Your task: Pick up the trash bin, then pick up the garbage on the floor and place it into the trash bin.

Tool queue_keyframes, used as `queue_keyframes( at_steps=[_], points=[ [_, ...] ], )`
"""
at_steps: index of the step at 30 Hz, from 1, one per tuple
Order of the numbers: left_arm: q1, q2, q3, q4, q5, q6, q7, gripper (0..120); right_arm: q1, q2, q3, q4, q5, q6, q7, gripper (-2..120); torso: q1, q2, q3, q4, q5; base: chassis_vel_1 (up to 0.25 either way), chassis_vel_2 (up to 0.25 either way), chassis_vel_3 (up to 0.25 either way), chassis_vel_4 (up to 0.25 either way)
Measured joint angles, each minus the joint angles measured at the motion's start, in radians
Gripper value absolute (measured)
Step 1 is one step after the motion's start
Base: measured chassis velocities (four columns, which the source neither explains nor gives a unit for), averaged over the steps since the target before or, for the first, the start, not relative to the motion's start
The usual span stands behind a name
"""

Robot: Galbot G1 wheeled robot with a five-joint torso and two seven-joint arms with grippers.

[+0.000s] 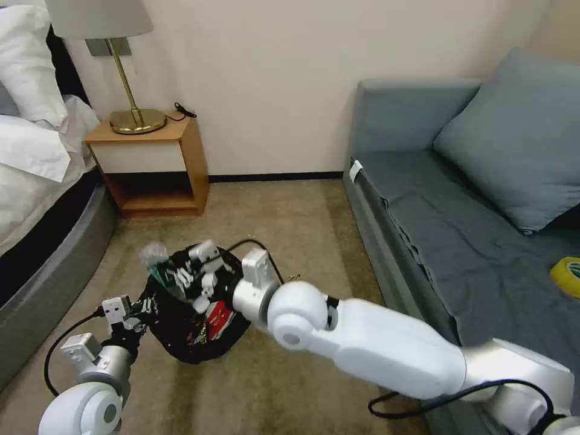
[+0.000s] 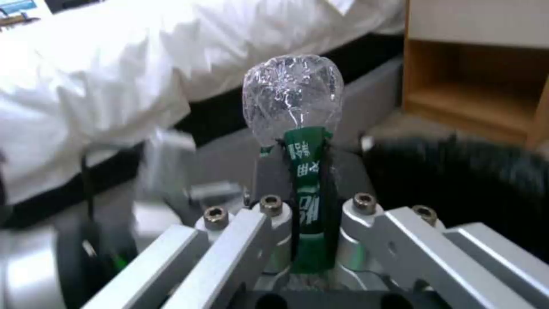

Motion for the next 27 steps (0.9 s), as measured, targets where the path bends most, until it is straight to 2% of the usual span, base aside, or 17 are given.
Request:
queue_keyframes(
  at_steps=[9,13,16,18,20,25,26,27],
  points=[
    [0.018,-0.009,-0.012,-0.024,-0.008,0.000,0.002,4,-0.044,-0.002,-0.022,-0.067,-0.069,0.015,-0.019,6,0.000,0.000,0.000,0.0001,0.0000,0.000,0.000,0.000,0.000],
    [0.030,-0.018,-0.013,-0.040,-0.009,-0.002,0.002,4,-0.044,-0.014,-0.027,-0.078,-0.084,0.015,-0.014,23,0.000,0.000,0.000,0.0001,0.0001,0.000,0.000,0.000,0.000],
    [0.034,-0.019,-0.016,-0.043,-0.010,-0.003,0.004,4,-0.042,-0.023,-0.027,-0.077,-0.087,0.011,-0.013,30,0.000,0.000,0.000,0.0001,0.0001,0.000,0.000,0.000,0.000],
    [0.038,-0.019,-0.020,-0.044,-0.012,-0.004,0.005,4,-0.037,-0.035,-0.027,-0.071,-0.090,0.005,-0.007,41,0.000,0.000,0.000,0.0000,0.0001,0.000,0.000,0.000,0.000],
    [0.038,-0.019,-0.021,-0.044,-0.012,-0.004,0.005,4,-0.036,-0.038,-0.027,-0.069,-0.090,0.004,-0.006,43,0.000,0.000,0.000,0.0001,0.0001,0.000,0.000,0.000,0.000],
    [0.036,-0.019,-0.027,-0.041,-0.022,-0.004,0.006,4,-0.024,-0.082,-0.021,-0.044,-0.087,-0.008,-0.002,65,0.000,0.000,0.000,0.0000,0.0001,0.000,0.000,0.000,0.000],
    [0.036,-0.019,-0.027,-0.041,-0.022,-0.004,0.006,4,-0.024,-0.082,-0.021,-0.044,-0.087,-0.008,-0.002,65,0.000,0.000,0.000,0.0000,0.0001,0.000,0.000,0.000,0.000],
    [0.035,-0.018,-0.027,-0.040,-0.025,-0.004,0.006,4,-0.024,-0.089,-0.020,-0.042,-0.088,-0.008,-0.001,70,0.000,0.000,0.000,0.0000,0.0000,0.000,0.000,0.000,0.000]
  ],
)
